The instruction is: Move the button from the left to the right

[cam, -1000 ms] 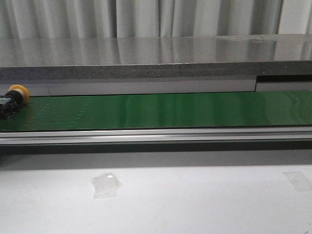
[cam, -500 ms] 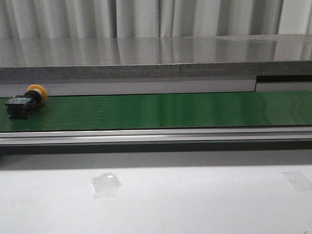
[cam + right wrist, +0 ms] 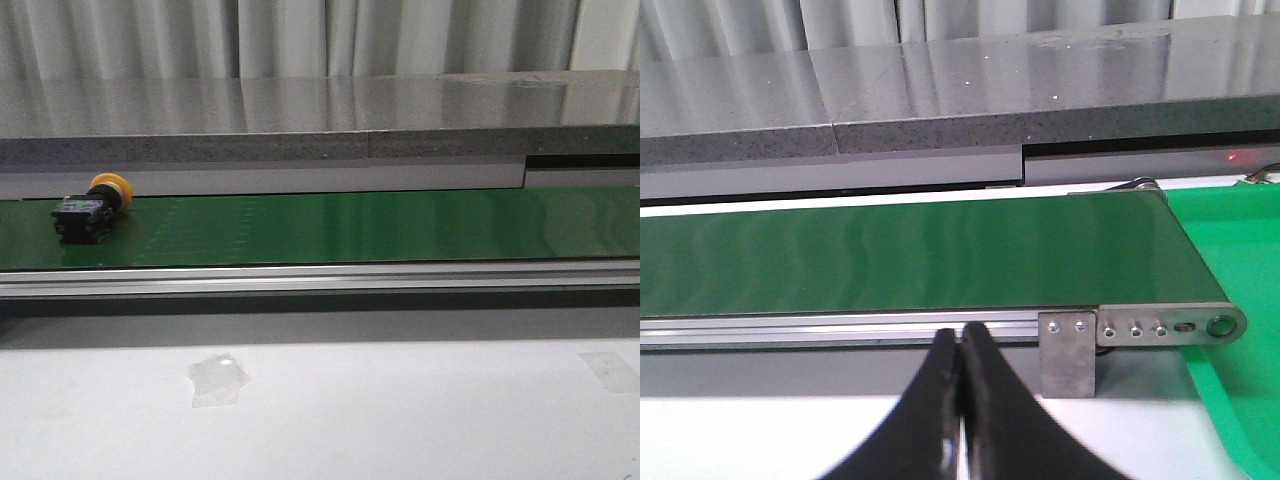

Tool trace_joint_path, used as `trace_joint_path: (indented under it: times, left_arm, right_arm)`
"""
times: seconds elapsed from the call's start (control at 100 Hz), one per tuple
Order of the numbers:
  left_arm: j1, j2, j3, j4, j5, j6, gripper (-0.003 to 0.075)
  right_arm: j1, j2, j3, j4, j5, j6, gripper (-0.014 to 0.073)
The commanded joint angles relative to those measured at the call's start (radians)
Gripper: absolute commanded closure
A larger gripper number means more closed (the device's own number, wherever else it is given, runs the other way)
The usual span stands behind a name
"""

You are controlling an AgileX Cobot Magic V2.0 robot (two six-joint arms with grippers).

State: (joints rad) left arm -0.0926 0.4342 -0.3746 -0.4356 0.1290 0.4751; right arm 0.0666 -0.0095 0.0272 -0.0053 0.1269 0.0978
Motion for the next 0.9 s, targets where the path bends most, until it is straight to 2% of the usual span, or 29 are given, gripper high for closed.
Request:
trace_joint_path:
  times: [0.0, 0.18, 0.28, 0.35, 0.59, 0.89]
  left_arm:
    - [-0.009, -0.001, -0.021, -0.019, -0.095, -0.003, 0.0209]
    - [-0.009, -0.001, -0.021, -0.019, -0.094, -0.003, 0.0211]
    - [-0.009, -0.001, -0.021, -0.019, -0.096, -0.003, 0.027]
    - [-0.009, -0.001, -0.021, -0.019, -0.096, -0.003, 0.0358]
    - [-0.009, -0.001, -0.021, -0.019, -0.096, -0.003, 0.0743]
    - [-0.009, -0.001, -0.021, -0.019, -0.096, -0.003, 0.074]
  right_arm:
    - [0.0, -0.019, -0.015, -0.012, -0.088, -0.002, 0.0662]
    - [0.0, -0.019, -0.015, -0.012, -0.088, -0.002, 0.0662]
    - [0.0, -0.019, -0.015, -0.012, -0.088, -0.002, 0.0662]
    - [0.0, -0.019, -0.015, -0.012, -0.088, -0.002, 0.0662]
    - [0.0, -0.019, -0.015, -0.012, -0.088, -0.002, 0.0662]
    - [0.0, -0.019, -0.016, -0.012, -0.096, -0.002, 0.0662]
